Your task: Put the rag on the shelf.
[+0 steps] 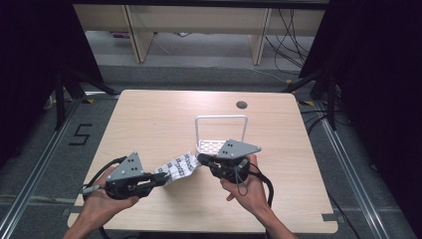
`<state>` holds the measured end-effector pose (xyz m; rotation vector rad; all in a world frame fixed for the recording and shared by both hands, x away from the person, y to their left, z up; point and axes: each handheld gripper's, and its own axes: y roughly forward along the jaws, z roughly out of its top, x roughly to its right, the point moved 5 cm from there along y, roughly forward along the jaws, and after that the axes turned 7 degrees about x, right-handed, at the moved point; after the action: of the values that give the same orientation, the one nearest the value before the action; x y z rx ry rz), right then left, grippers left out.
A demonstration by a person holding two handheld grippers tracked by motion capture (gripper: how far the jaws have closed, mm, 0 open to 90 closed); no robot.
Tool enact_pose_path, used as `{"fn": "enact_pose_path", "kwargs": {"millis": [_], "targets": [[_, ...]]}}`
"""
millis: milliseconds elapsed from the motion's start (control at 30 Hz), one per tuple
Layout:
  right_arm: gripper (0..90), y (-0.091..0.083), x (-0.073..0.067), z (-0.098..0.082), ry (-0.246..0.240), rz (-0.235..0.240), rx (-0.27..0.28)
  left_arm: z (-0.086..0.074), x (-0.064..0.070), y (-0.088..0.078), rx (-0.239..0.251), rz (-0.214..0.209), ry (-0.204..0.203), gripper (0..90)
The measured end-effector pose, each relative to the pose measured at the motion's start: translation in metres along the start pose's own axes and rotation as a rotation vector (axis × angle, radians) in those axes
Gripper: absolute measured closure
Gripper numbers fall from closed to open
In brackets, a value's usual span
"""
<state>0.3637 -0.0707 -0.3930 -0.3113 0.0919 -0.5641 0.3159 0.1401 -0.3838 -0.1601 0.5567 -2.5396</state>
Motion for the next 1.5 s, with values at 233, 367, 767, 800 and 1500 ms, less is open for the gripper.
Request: {"fn": "enact_pose_path", "kwargs": {"millis": [233,367,767,800,1500], "targets": [[88.6,-0.016,0.001,0.028,-0.009,-0.011,0.043,0.027,-0.002,-0.008,0.025,-0.023,-0.004,85.1],[88.6,-0.025,0.002,0.04,-0.033,-0.016,0.072,0.043,-0.001,-0.006,0.037,-0.038,0.003,85.1],[88.7,-0.055,0.01,0.054,-0.042,-0.058,0.132,0.074,0.004,0.009,0.052,-0.078,0.04,85.1],[88.7,-0.057,0.009,0.054,-0.022,-0.057,0.126,0.076,0.003,0.011,0.055,-0.079,0.044,85.0],[88.6,-0.073,0.049,0.068,-0.007,-0.16,0.174,0.116,-0.025,0.045,0.082,-0.046,0.018,85.1]]}}
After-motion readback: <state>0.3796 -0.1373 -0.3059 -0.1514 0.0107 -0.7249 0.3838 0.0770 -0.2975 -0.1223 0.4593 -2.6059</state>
